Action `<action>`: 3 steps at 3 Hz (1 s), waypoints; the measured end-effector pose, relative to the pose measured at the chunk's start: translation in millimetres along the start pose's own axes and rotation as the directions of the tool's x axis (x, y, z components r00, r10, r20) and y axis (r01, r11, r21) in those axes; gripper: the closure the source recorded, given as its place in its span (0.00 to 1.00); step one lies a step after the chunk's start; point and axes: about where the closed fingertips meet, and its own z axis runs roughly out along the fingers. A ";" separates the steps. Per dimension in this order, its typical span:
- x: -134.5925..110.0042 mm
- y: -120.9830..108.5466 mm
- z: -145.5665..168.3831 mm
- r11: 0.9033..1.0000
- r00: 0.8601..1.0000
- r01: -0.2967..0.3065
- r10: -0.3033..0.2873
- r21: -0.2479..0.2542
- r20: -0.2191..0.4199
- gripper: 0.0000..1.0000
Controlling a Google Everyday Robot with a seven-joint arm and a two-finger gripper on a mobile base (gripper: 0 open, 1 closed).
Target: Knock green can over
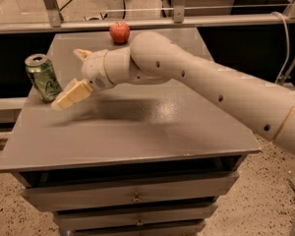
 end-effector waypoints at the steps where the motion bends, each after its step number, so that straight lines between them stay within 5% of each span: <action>1: -12.1 -14.3 44.2 0.999 0.993 -0.043 0.044 -0.014 0.107 0.04; 3: -20.3 -10.0 72.7 0.991 0.984 -0.107 0.117 -0.076 0.135 0.49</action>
Offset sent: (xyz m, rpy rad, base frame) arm 0.0297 0.0835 0.0009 0.1784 0.1292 0.0619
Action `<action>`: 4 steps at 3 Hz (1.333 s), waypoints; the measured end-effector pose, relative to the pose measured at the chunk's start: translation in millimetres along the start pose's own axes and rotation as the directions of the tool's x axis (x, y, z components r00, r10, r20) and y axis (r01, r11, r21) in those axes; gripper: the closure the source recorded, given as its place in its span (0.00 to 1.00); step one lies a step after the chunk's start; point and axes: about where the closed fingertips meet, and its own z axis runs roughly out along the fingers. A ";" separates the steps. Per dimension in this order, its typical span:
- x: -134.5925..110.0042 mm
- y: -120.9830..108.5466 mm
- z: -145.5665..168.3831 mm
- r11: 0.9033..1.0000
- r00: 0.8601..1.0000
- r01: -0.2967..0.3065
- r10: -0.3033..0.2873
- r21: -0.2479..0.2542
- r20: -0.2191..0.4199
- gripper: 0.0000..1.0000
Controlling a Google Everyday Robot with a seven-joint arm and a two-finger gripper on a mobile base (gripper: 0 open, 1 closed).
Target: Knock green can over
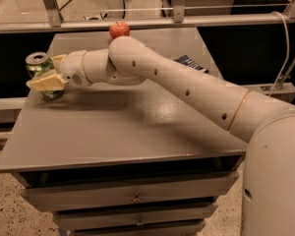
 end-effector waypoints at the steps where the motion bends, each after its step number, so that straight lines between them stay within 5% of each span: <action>1: 1.2 -1.0 -8.8 1.000 1.000 -0.017 0.017 0.010 -0.014 0.72; 2: -1.8 -11.0 -42.2 0.998 0.999 0.000 0.004 0.060 -0.054 0.95; 3: -2.5 -13.4 -72.7 0.995 0.988 0.042 -0.029 0.087 -0.153 1.00; 4: -1.4 -11.9 -97.8 0.991 0.945 0.117 -0.088 0.073 -0.315 1.00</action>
Offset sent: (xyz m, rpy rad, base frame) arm 0.0181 -0.1021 0.0342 -0.1128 -0.0546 -0.1534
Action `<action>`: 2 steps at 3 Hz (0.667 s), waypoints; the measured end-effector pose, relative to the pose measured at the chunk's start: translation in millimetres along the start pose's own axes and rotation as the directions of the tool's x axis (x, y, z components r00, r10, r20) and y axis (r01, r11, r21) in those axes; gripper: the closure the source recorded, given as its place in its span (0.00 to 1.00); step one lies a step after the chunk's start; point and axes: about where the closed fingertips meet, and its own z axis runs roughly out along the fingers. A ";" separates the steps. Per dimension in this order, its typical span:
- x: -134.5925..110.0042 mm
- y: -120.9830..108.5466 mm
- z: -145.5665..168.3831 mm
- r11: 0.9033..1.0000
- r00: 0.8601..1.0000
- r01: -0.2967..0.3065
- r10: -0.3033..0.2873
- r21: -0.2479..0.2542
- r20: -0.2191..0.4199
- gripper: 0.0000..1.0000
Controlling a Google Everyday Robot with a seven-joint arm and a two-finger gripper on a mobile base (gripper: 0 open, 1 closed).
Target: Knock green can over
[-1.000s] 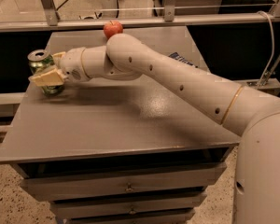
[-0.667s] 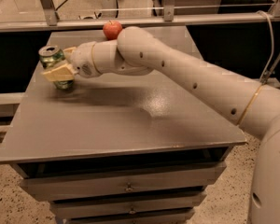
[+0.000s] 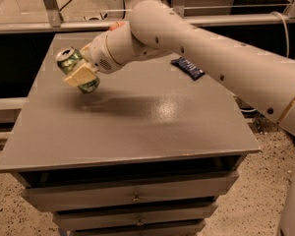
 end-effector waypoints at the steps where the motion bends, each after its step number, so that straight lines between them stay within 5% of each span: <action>1: 10.0 8.3 -9.7 0.992 0.976 0.110 -0.118 -0.055 -0.183 1.00; 2: 18.2 23.8 -9.0 0.962 0.916 0.215 -0.259 -0.171 -0.306 1.00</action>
Offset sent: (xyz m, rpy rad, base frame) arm -0.0403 -0.0206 -0.0276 -0.6325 -0.1519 0.3413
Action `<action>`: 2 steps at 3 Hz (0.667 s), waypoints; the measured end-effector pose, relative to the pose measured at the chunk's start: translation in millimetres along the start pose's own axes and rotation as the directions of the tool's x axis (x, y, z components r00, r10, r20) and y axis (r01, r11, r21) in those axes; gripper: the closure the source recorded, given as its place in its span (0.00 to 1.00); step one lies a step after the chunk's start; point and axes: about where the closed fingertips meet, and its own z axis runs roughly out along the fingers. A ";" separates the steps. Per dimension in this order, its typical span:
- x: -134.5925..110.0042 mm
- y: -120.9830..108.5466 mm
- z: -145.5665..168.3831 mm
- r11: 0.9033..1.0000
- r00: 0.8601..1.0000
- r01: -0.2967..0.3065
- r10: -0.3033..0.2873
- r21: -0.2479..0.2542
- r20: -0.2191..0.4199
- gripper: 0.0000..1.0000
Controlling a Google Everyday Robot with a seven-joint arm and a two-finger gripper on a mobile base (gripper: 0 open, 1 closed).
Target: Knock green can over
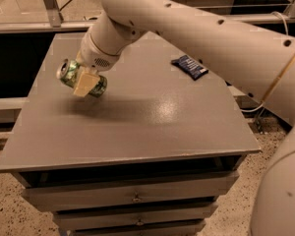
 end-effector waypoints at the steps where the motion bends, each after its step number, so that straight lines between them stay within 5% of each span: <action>1: 1.7 18.0 8.5 0.988 0.988 0.116 -0.125 -0.105 -0.087 0.79; 2: -1.5 30.9 17.8 0.970 0.976 0.173 -0.192 -0.173 -0.101 0.48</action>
Offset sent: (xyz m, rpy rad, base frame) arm -0.0324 0.0103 -0.0257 -0.2293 -0.0035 0.2516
